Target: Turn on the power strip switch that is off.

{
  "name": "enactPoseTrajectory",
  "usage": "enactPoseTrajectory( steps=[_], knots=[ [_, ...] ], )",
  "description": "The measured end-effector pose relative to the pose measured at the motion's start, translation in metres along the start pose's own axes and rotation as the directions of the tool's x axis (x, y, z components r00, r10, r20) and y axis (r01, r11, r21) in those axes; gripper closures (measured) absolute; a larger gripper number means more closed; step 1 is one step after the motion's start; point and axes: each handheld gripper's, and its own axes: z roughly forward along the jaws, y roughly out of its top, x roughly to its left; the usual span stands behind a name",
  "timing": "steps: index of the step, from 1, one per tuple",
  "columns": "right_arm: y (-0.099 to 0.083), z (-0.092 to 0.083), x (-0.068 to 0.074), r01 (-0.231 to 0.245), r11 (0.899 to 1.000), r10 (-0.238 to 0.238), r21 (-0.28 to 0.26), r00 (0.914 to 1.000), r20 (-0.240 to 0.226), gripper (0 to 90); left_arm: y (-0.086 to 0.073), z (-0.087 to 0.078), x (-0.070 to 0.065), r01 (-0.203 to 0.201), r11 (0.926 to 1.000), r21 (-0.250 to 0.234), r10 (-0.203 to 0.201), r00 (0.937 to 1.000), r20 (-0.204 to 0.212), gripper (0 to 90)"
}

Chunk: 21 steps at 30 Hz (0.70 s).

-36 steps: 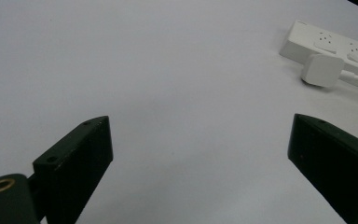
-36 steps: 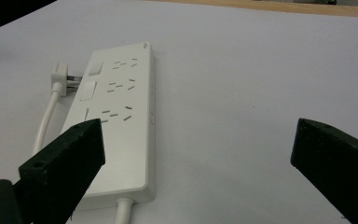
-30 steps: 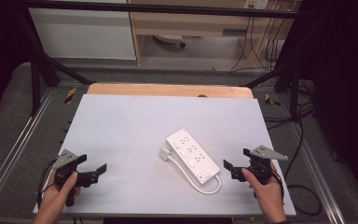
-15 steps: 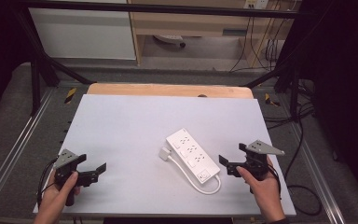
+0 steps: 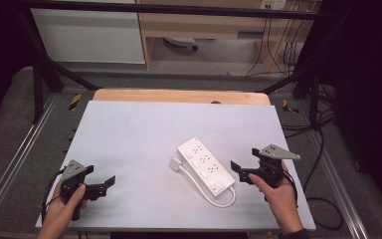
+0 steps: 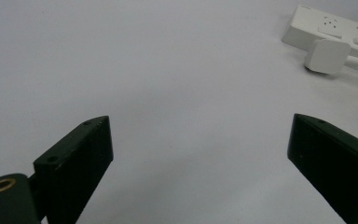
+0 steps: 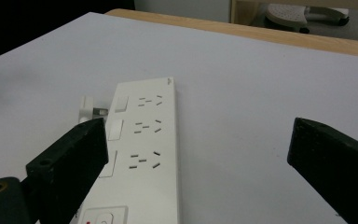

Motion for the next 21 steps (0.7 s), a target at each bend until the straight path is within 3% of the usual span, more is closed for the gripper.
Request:
enactPoseTrajectory(
  steps=[6, 9, 21],
  knots=[
    [0.010, 0.005, 0.002, -0.023, 1.000, 0.023, -0.021, 0.9997, -0.009, 4.7, -0.001, 0.001, -0.003, -0.017, 0.9998, 0.009, 0.017, 0.9998, 0.010, 6.7],
    [0.013, 0.009, 0.004, -0.015, 1.000, 0.015, -0.025, 0.9999, -0.005, 2.9, -0.001, 0.001, -0.004, -0.029, 0.9995, 0.010, 0.029, 0.9992, 0.028, 6.7],
    [0.027, 0.023, 0.016, 0.032, 0.999, -0.033, -0.044, 0.9989, -0.033, 3.1, 0.000, 0.001, -0.006, -0.032, 0.9994, 0.016, 0.031, 0.9992, 0.027, 6.7]
  ],
)
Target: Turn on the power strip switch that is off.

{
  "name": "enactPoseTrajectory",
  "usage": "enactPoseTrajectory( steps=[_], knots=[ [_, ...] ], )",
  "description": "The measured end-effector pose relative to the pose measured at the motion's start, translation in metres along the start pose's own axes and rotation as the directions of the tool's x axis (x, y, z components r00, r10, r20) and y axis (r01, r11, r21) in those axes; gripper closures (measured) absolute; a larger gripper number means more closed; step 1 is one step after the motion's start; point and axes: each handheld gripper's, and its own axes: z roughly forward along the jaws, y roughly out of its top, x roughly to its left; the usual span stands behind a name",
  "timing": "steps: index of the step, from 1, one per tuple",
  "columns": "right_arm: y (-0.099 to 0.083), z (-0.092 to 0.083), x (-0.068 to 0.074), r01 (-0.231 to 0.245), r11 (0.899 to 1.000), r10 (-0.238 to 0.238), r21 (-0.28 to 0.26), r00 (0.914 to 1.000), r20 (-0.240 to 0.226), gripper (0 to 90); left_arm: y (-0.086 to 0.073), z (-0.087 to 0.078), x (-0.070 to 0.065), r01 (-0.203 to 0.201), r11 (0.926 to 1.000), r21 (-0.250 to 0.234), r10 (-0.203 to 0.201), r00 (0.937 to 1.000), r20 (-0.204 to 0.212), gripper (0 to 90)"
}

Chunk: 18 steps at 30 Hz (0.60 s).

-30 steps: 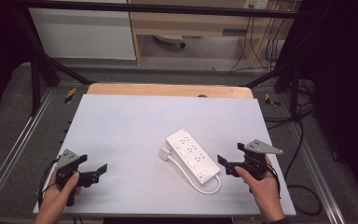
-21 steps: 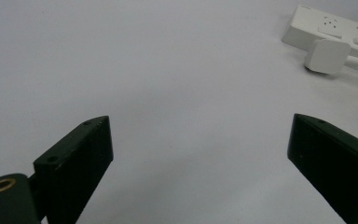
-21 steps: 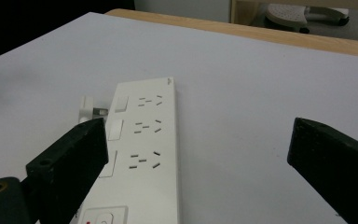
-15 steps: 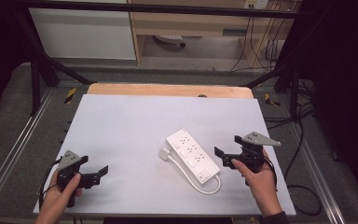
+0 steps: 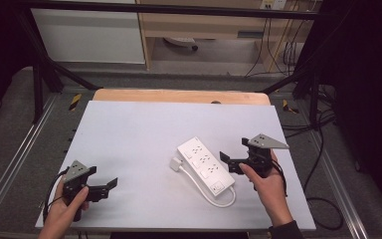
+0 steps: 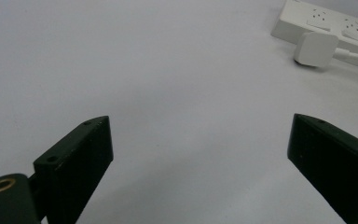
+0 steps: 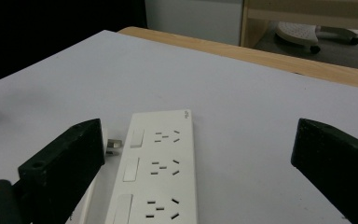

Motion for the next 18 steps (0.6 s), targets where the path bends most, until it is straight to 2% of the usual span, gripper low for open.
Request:
enactPoseTrajectory(
  steps=[7, 18],
  knots=[
    [0.005, 0.006, 0.006, 0.045, 0.999, -0.045, 0.011, 0.9989, 0.013, 3.2, 0.000, 0.000, 0.001, 0.011, 0.9999, -0.004, -0.011, 0.9999, -0.005, 6.7],
    [0.008, 0.017, 0.011, 0.046, 0.999, -0.046, 0.024, 0.9989, 0.002, 4.5, -0.001, 0.000, 0.001, 0.012, 0.9999, -0.007, -0.012, 0.9999, 0.005, 6.7]
  ],
)
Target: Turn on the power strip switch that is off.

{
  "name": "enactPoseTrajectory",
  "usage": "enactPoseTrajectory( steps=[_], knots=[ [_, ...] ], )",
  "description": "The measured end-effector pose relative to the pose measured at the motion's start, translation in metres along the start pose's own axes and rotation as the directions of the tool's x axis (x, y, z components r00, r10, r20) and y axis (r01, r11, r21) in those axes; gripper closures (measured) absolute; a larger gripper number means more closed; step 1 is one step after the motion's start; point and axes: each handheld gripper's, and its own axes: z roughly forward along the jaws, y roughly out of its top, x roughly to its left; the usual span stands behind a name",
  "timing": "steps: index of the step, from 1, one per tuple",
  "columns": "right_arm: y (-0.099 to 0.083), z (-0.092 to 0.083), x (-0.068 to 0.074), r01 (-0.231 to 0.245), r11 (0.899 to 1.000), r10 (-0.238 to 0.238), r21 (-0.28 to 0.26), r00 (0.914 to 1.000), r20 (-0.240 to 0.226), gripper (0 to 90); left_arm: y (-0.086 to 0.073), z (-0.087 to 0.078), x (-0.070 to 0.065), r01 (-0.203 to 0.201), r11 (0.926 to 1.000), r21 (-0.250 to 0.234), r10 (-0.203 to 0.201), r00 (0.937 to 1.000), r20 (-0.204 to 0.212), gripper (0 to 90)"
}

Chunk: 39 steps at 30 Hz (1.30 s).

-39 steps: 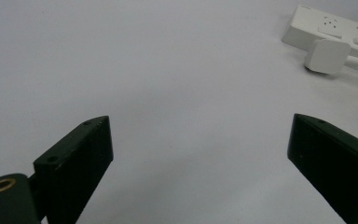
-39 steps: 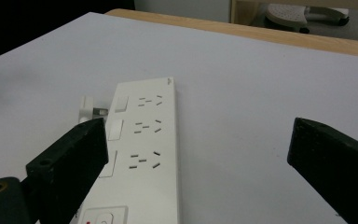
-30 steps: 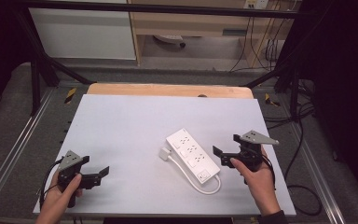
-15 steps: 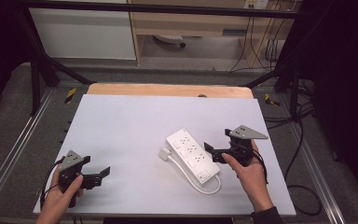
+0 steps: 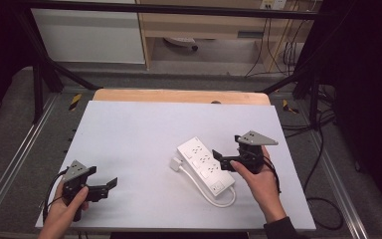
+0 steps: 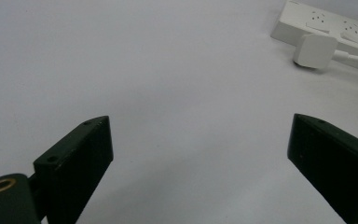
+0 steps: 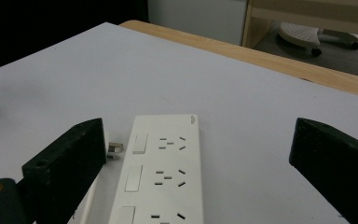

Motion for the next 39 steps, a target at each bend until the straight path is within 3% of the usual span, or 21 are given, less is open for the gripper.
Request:
enactPoseTrajectory(
  steps=[7, 23, 31, 39],
  knots=[
    [0.003, 0.009, 0.003, 0.016, 1.000, -0.016, 0.016, 0.9999, 0.005, 4.8, 0.000, 0.000, 0.000, 0.002, 1.0000, 0.002, -0.002, 1.0000, 0.002, 6.7],
    [0.015, 0.022, 0.008, 0.017, 1.000, -0.016, 0.019, 0.9993, -0.033, 7.8, 0.000, 0.001, -0.001, 0.003, 1.0000, 0.007, -0.003, 1.0000, 0.002, 6.7],
    [0.016, 0.027, 0.011, 0.016, 1.000, -0.015, 0.005, 0.9993, -0.035, 17.6, 0.000, 0.000, 0.001, 0.018, 0.9998, 0.003, -0.018, 0.9998, -0.010, 6.7],
    [0.019, 0.032, 0.018, 0.046, 0.999, -0.046, 0.005, 0.9979, -0.045, 29.4, -0.001, 0.000, 0.002, 0.024, 0.9997, 0.007, -0.024, 0.9996, -0.013, 6.7]
  ],
)
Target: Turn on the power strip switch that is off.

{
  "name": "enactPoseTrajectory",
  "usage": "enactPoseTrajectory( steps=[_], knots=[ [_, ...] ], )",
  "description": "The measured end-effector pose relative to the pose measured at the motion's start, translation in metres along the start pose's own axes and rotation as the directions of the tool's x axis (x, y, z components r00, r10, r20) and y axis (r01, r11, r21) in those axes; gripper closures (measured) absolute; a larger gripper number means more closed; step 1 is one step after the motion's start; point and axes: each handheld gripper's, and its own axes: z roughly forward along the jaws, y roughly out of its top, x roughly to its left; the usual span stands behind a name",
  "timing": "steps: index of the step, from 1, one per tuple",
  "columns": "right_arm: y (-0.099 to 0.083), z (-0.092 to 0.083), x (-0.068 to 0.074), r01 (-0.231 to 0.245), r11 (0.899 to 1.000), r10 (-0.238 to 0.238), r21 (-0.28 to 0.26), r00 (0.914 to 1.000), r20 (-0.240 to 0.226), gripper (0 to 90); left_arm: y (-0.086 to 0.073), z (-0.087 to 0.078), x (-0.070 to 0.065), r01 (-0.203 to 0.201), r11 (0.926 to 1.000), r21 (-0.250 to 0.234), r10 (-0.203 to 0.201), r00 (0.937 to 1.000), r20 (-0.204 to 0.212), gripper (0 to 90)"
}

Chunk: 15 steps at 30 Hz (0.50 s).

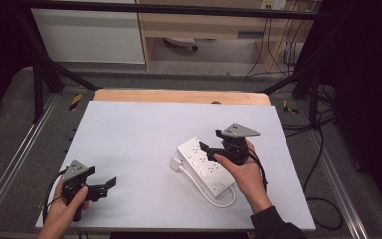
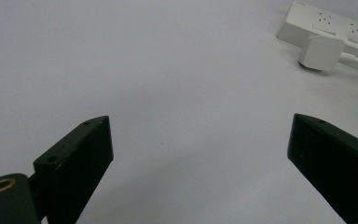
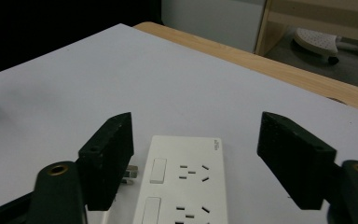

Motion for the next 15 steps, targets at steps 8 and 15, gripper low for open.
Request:
enactPoseTrajectory(
  steps=[8, 15],
  knots=[
    [0.000, 0.007, 0.003, 0.005, 1.000, -0.005, 0.001, 1.0000, -0.009, 39.9, 0.000, 0.000, 0.000, 0.003, 1.0000, 0.002, -0.003, 1.0000, 0.005, 6.7],
    [0.002, 0.013, 0.006, 0.013, 1.000, -0.013, -0.021, 0.9997, -0.018, 47.8, 0.000, 0.000, 0.000, 0.001, 1.0000, 0.003, -0.001, 1.0000, 0.009, 6.7]
  ],
)
